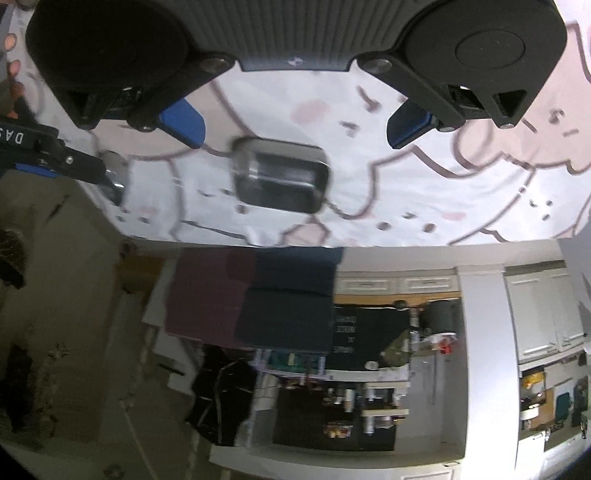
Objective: Organize plates and bowls
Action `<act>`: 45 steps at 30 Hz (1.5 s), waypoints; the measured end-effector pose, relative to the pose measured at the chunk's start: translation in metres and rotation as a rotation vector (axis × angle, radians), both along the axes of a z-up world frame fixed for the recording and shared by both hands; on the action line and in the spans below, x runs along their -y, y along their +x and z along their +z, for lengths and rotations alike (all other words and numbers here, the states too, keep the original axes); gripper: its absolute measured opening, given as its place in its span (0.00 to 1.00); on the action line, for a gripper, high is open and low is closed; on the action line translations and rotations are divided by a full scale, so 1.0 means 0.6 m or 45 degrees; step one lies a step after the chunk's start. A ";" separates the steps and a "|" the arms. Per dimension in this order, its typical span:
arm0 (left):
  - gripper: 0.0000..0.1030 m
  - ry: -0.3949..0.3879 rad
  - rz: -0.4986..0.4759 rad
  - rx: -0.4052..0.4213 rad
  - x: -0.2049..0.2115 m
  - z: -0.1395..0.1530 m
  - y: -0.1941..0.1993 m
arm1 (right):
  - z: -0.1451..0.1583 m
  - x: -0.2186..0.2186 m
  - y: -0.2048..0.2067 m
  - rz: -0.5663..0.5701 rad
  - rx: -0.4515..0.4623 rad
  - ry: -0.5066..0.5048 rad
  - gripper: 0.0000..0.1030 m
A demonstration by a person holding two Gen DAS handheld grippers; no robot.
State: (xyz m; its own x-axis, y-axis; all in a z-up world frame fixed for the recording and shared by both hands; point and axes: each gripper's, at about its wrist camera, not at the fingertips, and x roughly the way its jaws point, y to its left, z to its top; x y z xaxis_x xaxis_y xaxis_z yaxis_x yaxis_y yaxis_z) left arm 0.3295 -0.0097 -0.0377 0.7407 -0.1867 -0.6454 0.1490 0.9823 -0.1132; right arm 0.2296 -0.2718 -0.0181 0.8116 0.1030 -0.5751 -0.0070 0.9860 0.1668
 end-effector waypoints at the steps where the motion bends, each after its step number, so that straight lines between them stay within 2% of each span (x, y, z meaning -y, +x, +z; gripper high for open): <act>1: 1.00 0.021 0.014 0.000 -0.006 -0.006 0.017 | -0.007 -0.009 0.021 0.002 -0.001 0.002 1.00; 3: 1.00 0.044 0.035 -0.001 -0.020 -0.020 0.051 | -0.020 -0.027 0.052 -0.011 -0.001 -0.014 1.00; 7: 1.00 0.025 0.059 -0.028 -0.038 -0.050 0.117 | -0.060 -0.049 0.108 -0.014 -0.062 0.004 1.00; 10: 0.95 0.017 0.033 -0.044 -0.036 -0.074 0.160 | -0.087 -0.053 0.155 -0.040 -0.113 0.034 1.00; 12: 0.79 0.009 -0.003 -0.073 -0.029 -0.091 0.188 | -0.103 -0.053 0.186 -0.067 -0.175 0.077 1.00; 14: 0.69 0.002 -0.033 -0.108 -0.021 -0.110 0.208 | -0.119 -0.048 0.212 -0.097 -0.245 0.147 0.98; 17: 0.65 0.009 -0.058 -0.133 -0.013 -0.138 0.236 | -0.144 -0.039 0.244 -0.134 -0.297 0.224 0.82; 19: 0.57 0.005 -0.071 -0.142 -0.011 -0.154 0.252 | -0.160 -0.036 0.261 -0.136 -0.336 0.256 0.70; 20: 0.55 -0.008 -0.067 -0.148 -0.011 -0.161 0.258 | -0.168 -0.035 0.268 -0.127 -0.354 0.281 0.67; 22: 0.53 -0.064 -0.051 -0.162 -0.016 -0.173 0.271 | -0.178 -0.040 0.283 -0.112 -0.373 0.309 0.52; 25: 0.44 -0.133 -0.024 -0.190 -0.021 -0.188 0.286 | -0.193 -0.046 0.299 -0.086 -0.379 0.325 0.41; 28: 0.38 -0.131 -0.015 -0.210 -0.021 -0.200 0.296 | -0.210 -0.047 0.313 -0.064 -0.385 0.357 0.38; 33: 0.11 -0.135 -0.035 -0.247 -0.018 -0.213 0.299 | -0.221 -0.056 0.321 -0.049 -0.392 0.360 0.38; 35: 0.04 -0.148 -0.045 -0.252 -0.018 -0.214 0.298 | -0.226 -0.058 0.320 -0.041 -0.400 0.367 0.32; 36: 0.03 -0.145 -0.048 -0.253 -0.017 -0.213 0.297 | -0.230 -0.061 0.322 -0.032 -0.403 0.375 0.22; 37: 0.02 -0.142 -0.056 -0.256 -0.016 -0.211 0.295 | -0.231 -0.063 0.323 -0.027 -0.401 0.382 0.16; 39: 0.02 -0.133 -0.065 -0.259 -0.014 -0.208 0.292 | -0.231 -0.070 0.324 -0.014 -0.384 0.383 0.10; 42: 0.02 -0.127 -0.064 -0.276 -0.014 -0.207 0.289 | -0.225 -0.079 0.323 -0.011 -0.366 0.333 0.08; 45: 0.02 -0.113 -0.066 -0.288 -0.011 -0.202 0.283 | -0.223 -0.077 0.321 -0.013 -0.364 0.334 0.06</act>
